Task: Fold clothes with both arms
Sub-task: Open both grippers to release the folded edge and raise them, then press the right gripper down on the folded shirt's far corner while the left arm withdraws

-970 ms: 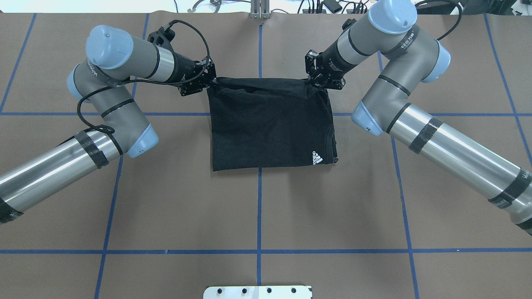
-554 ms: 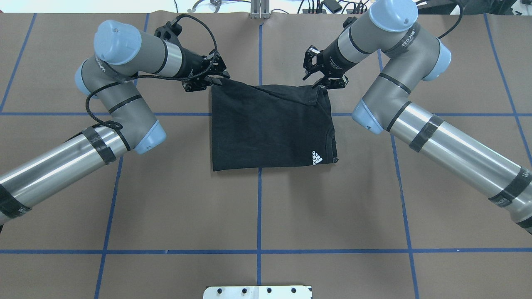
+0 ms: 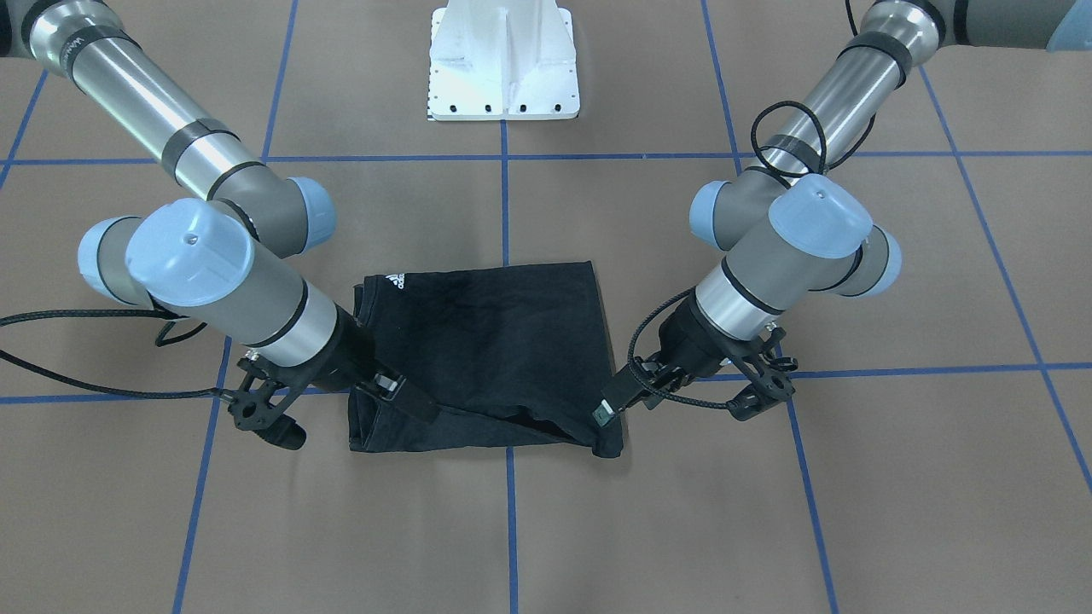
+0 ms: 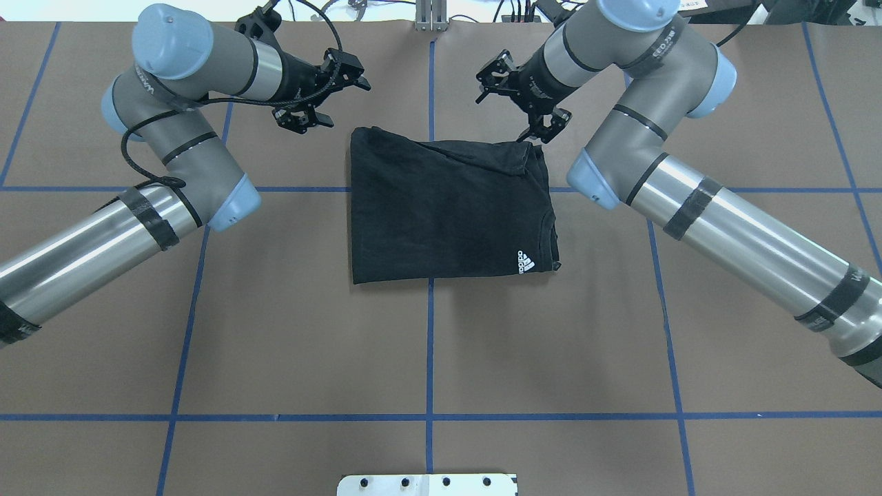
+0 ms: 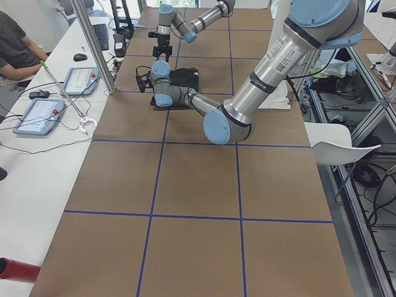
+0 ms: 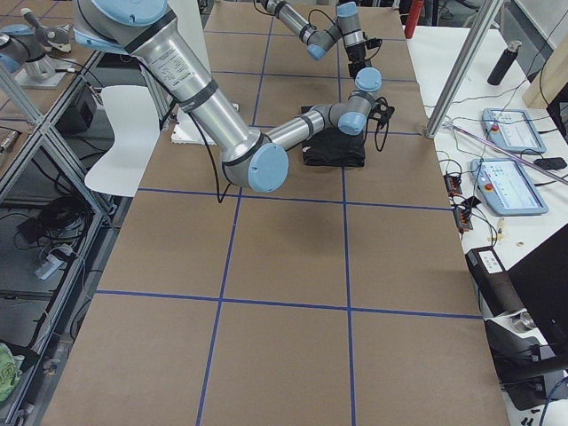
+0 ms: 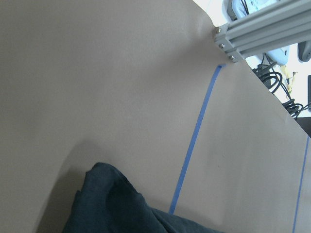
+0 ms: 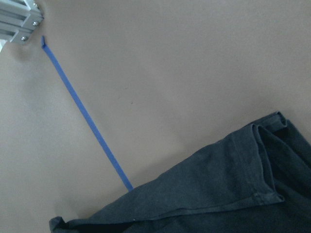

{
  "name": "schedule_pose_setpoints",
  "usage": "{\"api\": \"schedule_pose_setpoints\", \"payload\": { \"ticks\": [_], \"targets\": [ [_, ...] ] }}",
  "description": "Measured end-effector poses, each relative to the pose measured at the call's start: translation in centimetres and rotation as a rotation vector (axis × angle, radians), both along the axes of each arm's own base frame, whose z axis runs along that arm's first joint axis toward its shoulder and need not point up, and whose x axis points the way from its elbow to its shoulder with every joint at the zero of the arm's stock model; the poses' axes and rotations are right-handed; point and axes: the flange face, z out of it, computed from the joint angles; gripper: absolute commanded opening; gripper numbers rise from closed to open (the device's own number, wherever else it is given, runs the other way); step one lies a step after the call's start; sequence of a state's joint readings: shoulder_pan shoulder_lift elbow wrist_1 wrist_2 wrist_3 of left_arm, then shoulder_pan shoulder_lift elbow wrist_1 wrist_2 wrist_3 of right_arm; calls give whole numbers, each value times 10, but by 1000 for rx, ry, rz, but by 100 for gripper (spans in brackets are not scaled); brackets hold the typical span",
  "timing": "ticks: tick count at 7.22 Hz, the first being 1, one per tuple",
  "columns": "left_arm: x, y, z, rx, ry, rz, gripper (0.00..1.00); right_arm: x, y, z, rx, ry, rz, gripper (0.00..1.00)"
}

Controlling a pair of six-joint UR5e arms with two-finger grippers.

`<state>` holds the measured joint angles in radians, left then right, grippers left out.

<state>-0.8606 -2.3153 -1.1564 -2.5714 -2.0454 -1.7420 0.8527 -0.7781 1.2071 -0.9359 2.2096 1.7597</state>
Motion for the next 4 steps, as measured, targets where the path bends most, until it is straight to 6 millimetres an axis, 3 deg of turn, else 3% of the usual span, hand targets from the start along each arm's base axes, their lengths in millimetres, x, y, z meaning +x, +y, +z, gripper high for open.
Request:
{"api": "schedule_pose_setpoints", "payload": {
  "ticks": [3, 4],
  "targets": [
    [-49, -12, 45, -6, -41, 16, 100, -63, 31, -20, 78, 125, -73, 100],
    [-58, -10, 58, 5, -57, 19, 100, -75, 35, -23, 135, 189, -102, 100]
  ]
}}
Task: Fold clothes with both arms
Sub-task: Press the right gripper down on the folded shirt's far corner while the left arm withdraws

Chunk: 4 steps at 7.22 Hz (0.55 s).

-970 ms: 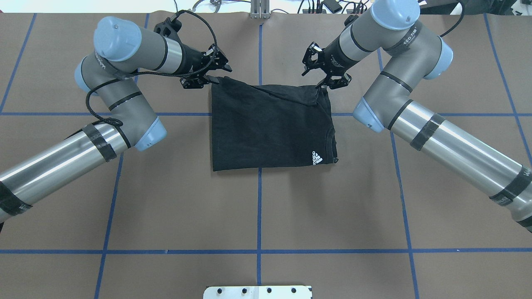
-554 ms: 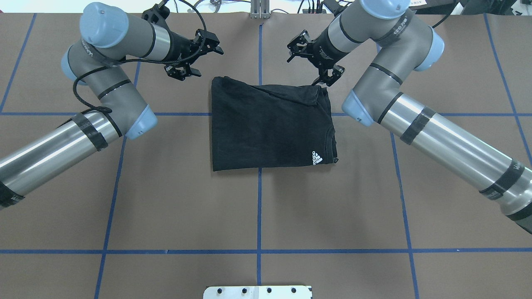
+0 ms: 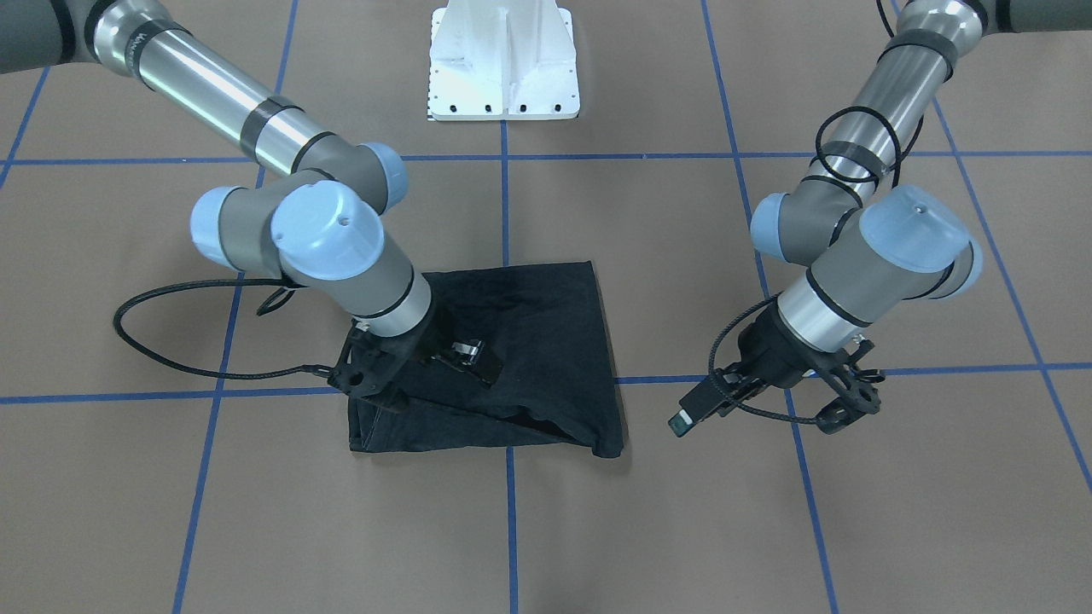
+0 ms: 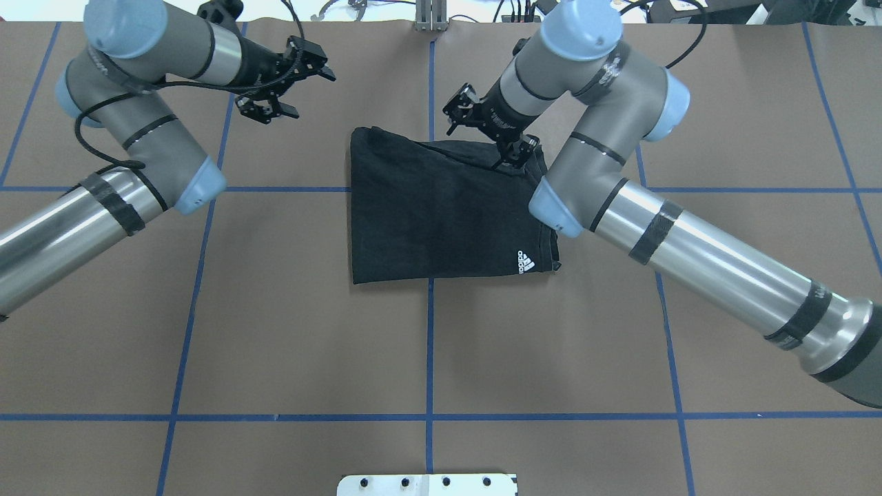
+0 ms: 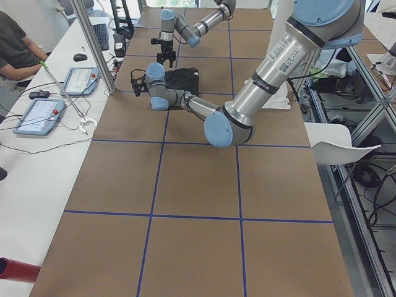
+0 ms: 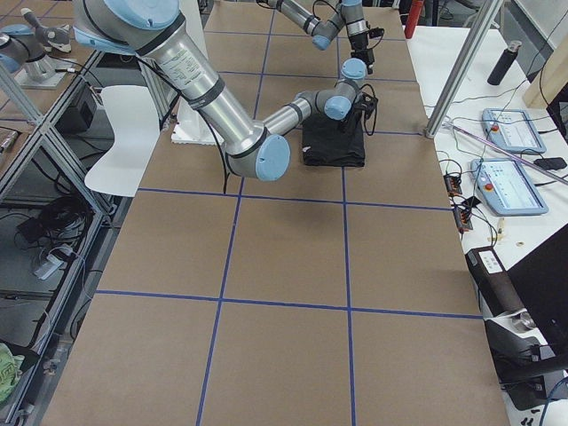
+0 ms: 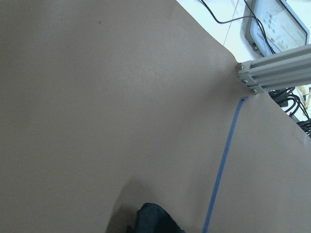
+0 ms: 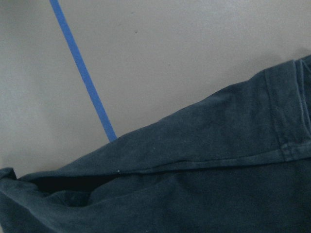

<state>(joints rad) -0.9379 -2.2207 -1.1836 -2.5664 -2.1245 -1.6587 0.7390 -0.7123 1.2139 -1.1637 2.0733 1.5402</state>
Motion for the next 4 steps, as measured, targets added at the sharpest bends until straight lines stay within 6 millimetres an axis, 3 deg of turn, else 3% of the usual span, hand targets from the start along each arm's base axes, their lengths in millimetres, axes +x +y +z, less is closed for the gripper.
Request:
{"api": "schedule_pose_setpoints", "payload": {
  "ticks": [4],
  "targets": [
    [-37, 2, -7, 47, 12, -32, 100, -13, 4, 17, 73, 89, -58, 100]
  ]
}}
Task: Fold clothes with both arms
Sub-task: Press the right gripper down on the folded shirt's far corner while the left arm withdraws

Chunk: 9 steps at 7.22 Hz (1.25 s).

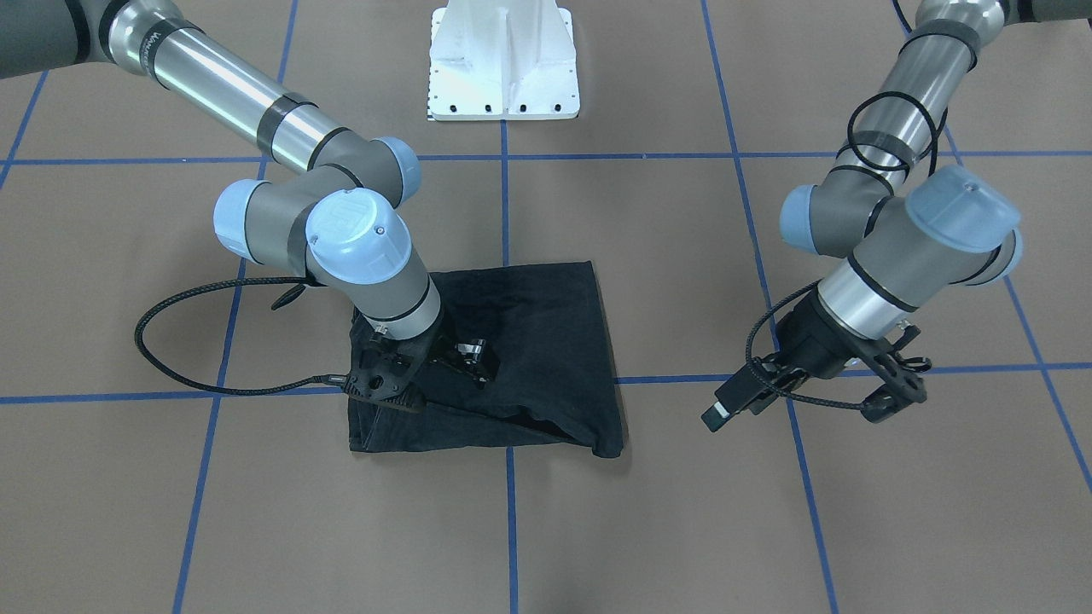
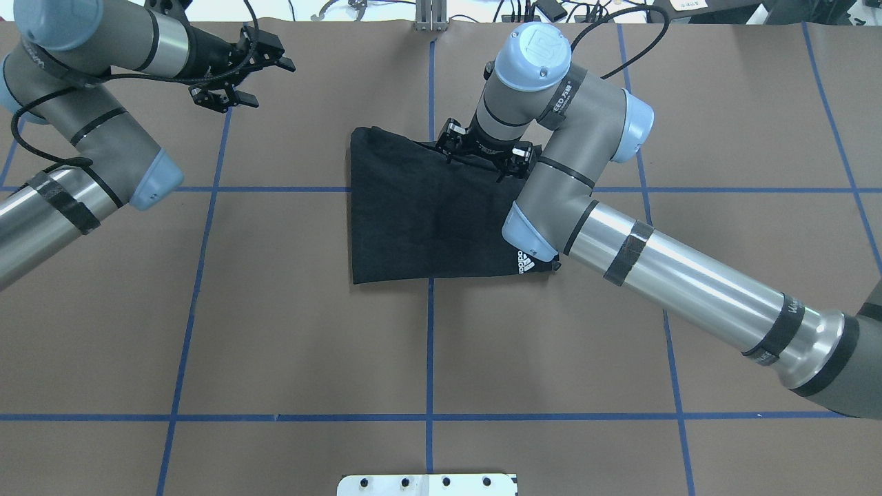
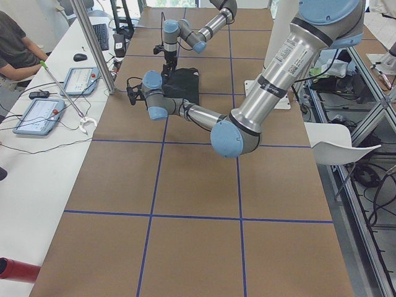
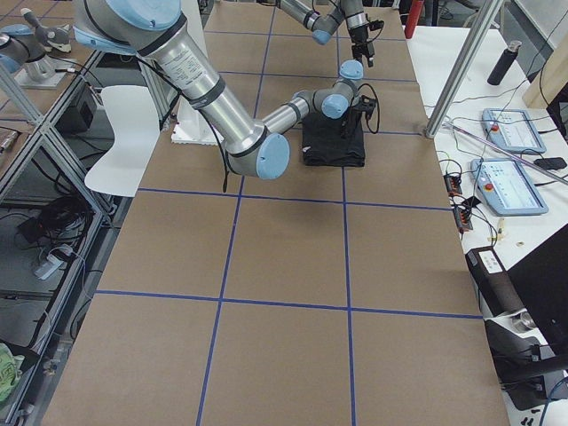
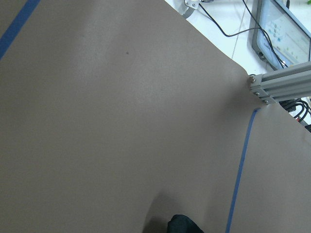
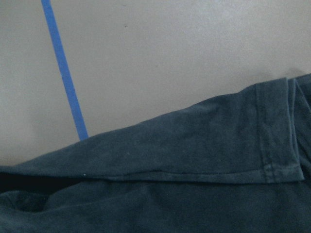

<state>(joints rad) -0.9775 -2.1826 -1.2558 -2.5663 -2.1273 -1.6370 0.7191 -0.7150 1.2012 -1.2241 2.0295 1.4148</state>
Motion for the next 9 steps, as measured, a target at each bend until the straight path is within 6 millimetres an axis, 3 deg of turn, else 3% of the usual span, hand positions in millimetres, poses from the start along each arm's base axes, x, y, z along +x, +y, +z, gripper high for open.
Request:
{"api": "schedule_pose_setpoints", "payload": {
  "ticks": [4, 9],
  "targets": [
    [-12, 5, -22, 30, 18, -11, 100, -21, 16, 10, -14, 35, -35, 100],
    [-13, 13, -41, 20, 14, -15, 100, 12, -28, 39, 34, 89, -40, 100]
  ]
}}
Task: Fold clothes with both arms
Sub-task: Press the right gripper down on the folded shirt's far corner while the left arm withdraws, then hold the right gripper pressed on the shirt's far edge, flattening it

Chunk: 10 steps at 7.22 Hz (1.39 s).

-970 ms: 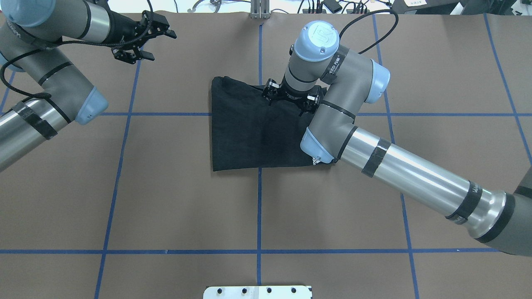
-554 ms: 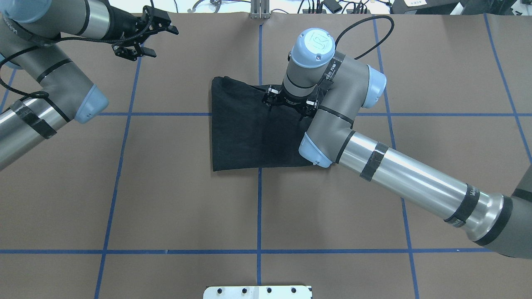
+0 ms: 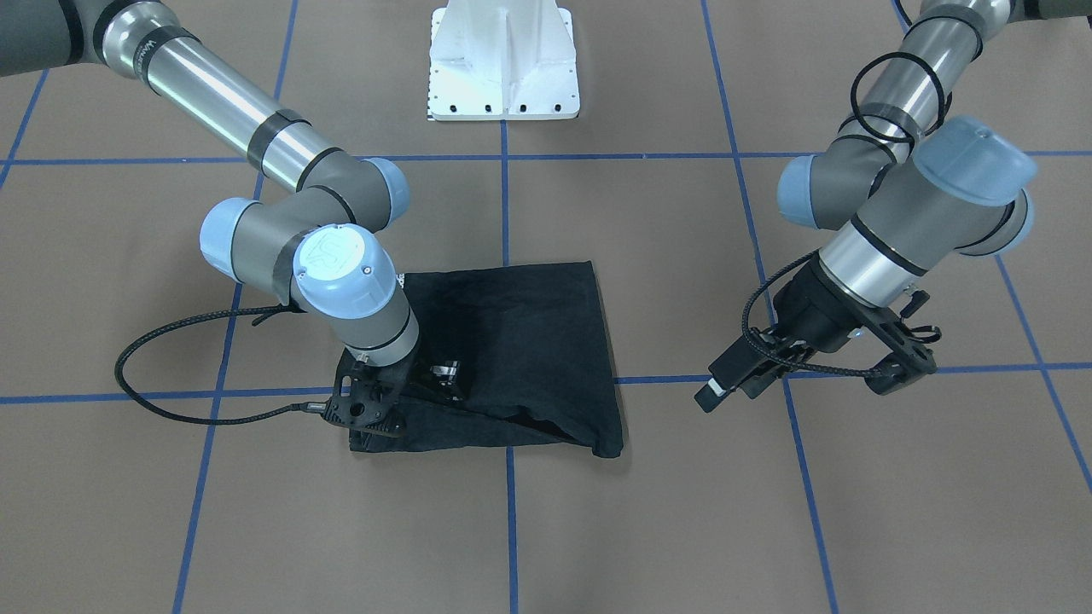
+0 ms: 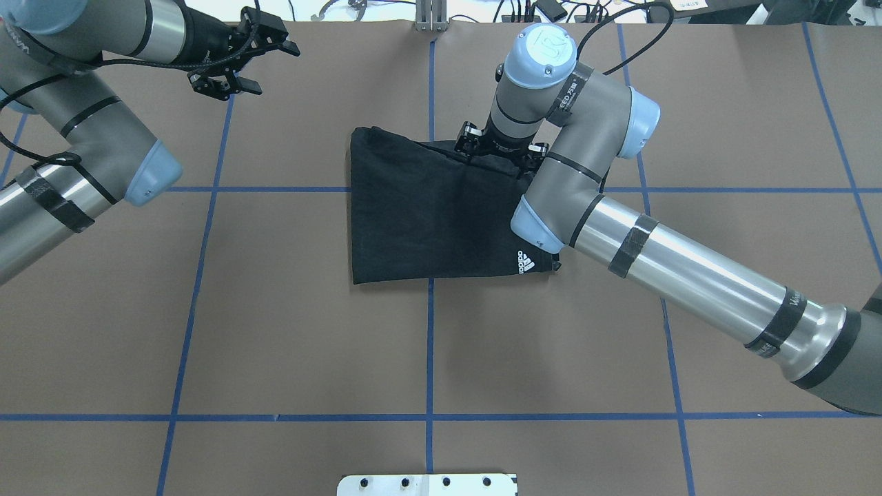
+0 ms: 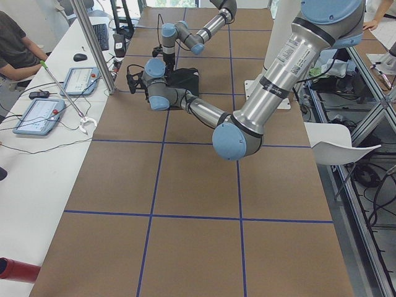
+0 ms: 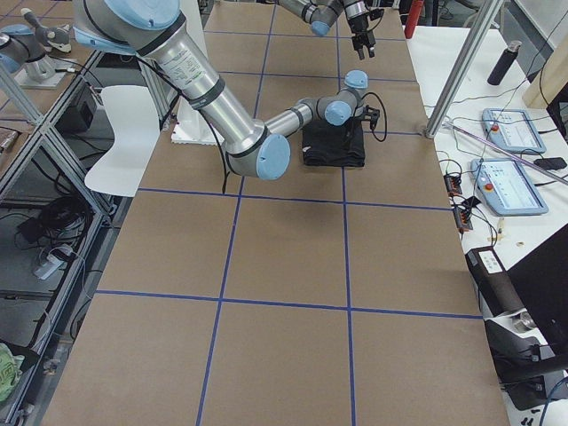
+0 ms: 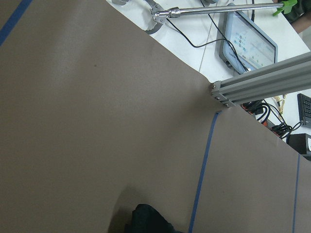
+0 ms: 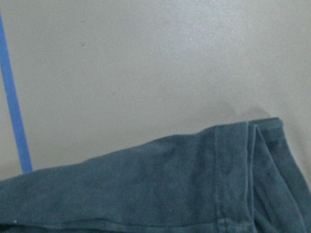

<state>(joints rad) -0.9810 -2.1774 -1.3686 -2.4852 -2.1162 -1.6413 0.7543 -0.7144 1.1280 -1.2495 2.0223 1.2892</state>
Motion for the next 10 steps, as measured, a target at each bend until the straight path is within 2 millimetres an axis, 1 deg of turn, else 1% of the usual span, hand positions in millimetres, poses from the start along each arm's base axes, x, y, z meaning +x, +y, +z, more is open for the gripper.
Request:
{"api": "schedule_pose_setpoints", "payload": {
  "ticks": [1, 3, 4, 5, 6, 7, 8, 9, 10],
  "targets": [
    [-1, 2, -4, 3, 6, -1, 100, 7, -10, 8, 5, 13, 0, 100],
    [-3, 4, -9, 9, 13, -2, 100, 19, -24, 16, 10, 29, 4, 99],
    [-4, 6, -12, 14, 17, -2, 100, 25, -31, 19, 11, 35, 8, 99],
    [-5, 7, -12, 16, 17, -2, 100, 30, -37, 15, 17, 32, 14, 99],
    [-6, 9, -4, 10, 11, 1, 100, 32, -42, 1, 28, 18, 19, 99],
    [-9, 10, 8, 3, -2, 4, 100, 31, -42, -19, 39, -6, 14, 99],
    [-13, 12, 23, -1, -19, 4, 100, 28, -38, -40, 48, -35, -4, 99],
    [-20, 13, 43, -2, -47, 1, 100, 22, -28, -57, 59, -59, -27, 99],
    [-33, 14, 72, -3, -84, -4, 100, 13, -17, -67, 71, -68, -48, 99]
  ]
}}
